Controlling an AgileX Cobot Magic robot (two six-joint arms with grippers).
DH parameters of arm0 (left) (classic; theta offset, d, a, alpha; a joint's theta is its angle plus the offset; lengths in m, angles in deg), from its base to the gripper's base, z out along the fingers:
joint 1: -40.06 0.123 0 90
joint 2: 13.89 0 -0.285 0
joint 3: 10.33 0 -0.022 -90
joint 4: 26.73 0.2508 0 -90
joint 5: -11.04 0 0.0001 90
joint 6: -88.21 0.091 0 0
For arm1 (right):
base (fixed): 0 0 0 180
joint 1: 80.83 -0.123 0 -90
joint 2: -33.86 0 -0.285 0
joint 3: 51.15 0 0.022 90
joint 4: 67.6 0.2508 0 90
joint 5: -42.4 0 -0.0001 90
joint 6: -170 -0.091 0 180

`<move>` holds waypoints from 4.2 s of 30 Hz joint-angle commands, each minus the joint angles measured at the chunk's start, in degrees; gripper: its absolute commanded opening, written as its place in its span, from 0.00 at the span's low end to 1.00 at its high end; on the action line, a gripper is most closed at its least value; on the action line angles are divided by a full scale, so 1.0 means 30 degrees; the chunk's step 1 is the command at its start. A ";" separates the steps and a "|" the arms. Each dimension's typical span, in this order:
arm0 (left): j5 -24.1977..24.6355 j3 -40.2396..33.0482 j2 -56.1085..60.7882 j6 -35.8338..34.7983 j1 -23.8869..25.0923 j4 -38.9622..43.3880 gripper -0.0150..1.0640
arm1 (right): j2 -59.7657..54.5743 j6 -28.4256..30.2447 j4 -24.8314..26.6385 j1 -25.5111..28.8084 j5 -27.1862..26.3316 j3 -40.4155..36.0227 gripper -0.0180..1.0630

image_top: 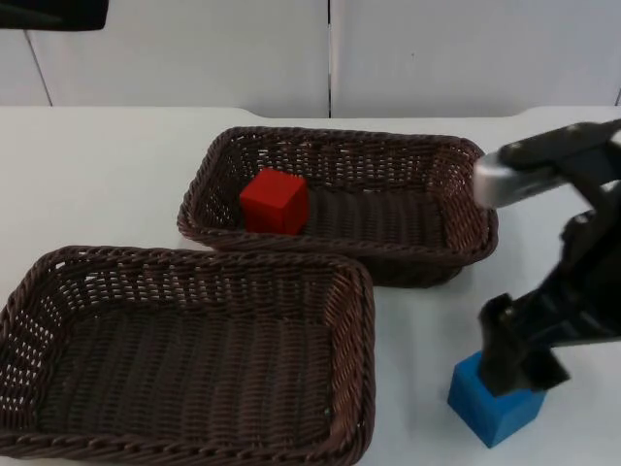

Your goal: Pick up one cube with the left hand and place it into the upper basket. Pick up one cube with the right hand and place it into the lower basket.

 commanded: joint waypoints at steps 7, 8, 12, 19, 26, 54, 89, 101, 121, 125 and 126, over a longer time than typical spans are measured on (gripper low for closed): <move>0.0001 -0.0095 0.0105 0.0003 -0.0047 -0.0244 0.99 | -0.2547 -0.0776 -0.0764 -0.0426 -0.2693 0.0463 0.99; 0.0001 -0.0095 0.0105 0.0003 -0.0047 -0.0244 0.99 | -0.2880 -0.0776 -0.0764 -0.0426 -0.2860 0.0463 0.99; -0.0036 -0.0095 0.0105 0.0003 -0.0047 -0.0244 0.99 | -0.3616 -0.0776 -0.0819 -0.0426 -0.3245 0.0463 0.97; -0.0036 -0.0095 0.0105 0.0003 -0.0047 -0.0203 0.99 | -0.4220 -0.0776 -0.0819 -0.0426 -0.3457 0.0463 0.72; -0.0036 -0.0095 0.0105 0.0003 -0.0047 -0.0203 0.99 | -0.4220 -0.0776 -0.0819 -0.0426 -0.3439 0.0463 0.31; -0.0073 -0.0095 0.0105 0.0003 -0.0047 0.0003 0.99 | 0.4297 -0.0776 -0.0699 -0.0426 -0.2445 0.0513 0.02; -0.0112 -0.0095 0.0105 0.0003 -0.0047 0.0001 0.99 | -0.5058 0.0259 -0.0749 -0.6738 -0.2867 0.9217 0.02; -0.0069 -0.0095 0.0105 0.0003 -0.0047 0.0042 0.99 | -0.8484 0.0259 -0.0786 -0.6828 -0.4463 0.9832 0.02; -0.0103 -0.0095 0.0105 0.0003 -0.0047 0.0048 0.99 | -0.9559 0.0259 -0.0786 -0.6828 -0.4781 0.9832 0.49; -0.0103 -0.0095 0.0105 0.0003 -0.0047 0.0048 0.99 | -0.9559 0.0259 -0.0786 -0.6828 -0.4781 0.9832 0.64; -0.0103 -0.0095 0.0105 0.0003 -0.0047 0.0048 0.99 | -0.9559 0.0259 -0.0786 -0.6828 -0.4781 0.9832 0.66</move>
